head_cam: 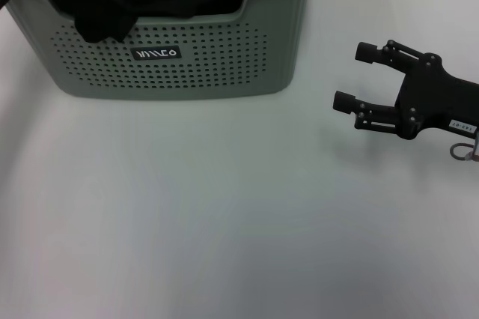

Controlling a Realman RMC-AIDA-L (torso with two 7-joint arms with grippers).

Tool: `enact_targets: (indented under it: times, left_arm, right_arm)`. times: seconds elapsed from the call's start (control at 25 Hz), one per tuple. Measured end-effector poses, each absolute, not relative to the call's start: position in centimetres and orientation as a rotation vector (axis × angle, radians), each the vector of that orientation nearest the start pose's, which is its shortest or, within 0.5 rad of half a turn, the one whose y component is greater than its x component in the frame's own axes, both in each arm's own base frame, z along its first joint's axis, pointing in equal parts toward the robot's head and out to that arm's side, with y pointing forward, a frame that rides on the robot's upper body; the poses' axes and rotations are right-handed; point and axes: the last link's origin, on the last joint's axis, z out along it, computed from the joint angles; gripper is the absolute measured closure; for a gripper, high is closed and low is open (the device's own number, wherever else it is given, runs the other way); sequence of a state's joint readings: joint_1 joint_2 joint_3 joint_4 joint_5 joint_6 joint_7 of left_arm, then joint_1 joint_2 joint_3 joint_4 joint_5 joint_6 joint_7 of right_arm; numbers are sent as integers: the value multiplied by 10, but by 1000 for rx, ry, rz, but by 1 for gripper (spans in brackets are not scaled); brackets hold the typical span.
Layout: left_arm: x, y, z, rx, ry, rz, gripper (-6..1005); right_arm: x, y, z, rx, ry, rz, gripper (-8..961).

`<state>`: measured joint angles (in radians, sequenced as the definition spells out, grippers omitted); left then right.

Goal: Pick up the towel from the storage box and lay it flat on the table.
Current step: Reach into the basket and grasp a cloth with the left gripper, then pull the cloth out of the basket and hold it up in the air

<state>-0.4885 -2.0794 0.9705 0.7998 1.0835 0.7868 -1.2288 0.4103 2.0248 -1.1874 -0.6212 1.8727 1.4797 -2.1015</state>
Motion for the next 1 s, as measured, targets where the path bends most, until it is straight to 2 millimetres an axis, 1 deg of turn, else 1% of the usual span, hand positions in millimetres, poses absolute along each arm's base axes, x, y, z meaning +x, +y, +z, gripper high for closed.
enact_targets:
  times: [0.12,0.32,0.56,0.64,0.76,0.84,0.88,0.92,1.0]
  left_arm:
    - [-246,427,90,-1761,-633,-932,621]
    - [-246,426,89,-1765,-634,-945,842]
    - [-239,422,88,-1795,-592,-987,1000]
    - [-237,418,89,-1797,-581,-1027,1000]
    - [-229,401,100,-1786,-522,-1205,999]
    - [-222,378,114,-1763,-429,-1405,999]
    - [-218,356,125,-1740,-349,-1558,999]
    - [-218,356,125,-1740,-349,-1558,999]
    - [-220,332,134,-1714,-299,-1707,999]
  right_arm:
    - [233,323,1,-2540,216,1041,82]
    - [233,322,0,-2542,217,1040,82]
    - [234,322,1,-2538,220,1040,82]
    - [234,322,0,-2538,214,1040,82]
    - [234,321,0,-2536,216,1045,82]
    - [234,320,-1,-2535,216,1053,82]
    - [234,320,-1,-2535,214,1055,82]
    - [234,320,-1,-2535,209,1055,82]
    - [234,319,-1,-2535,200,1054,82]
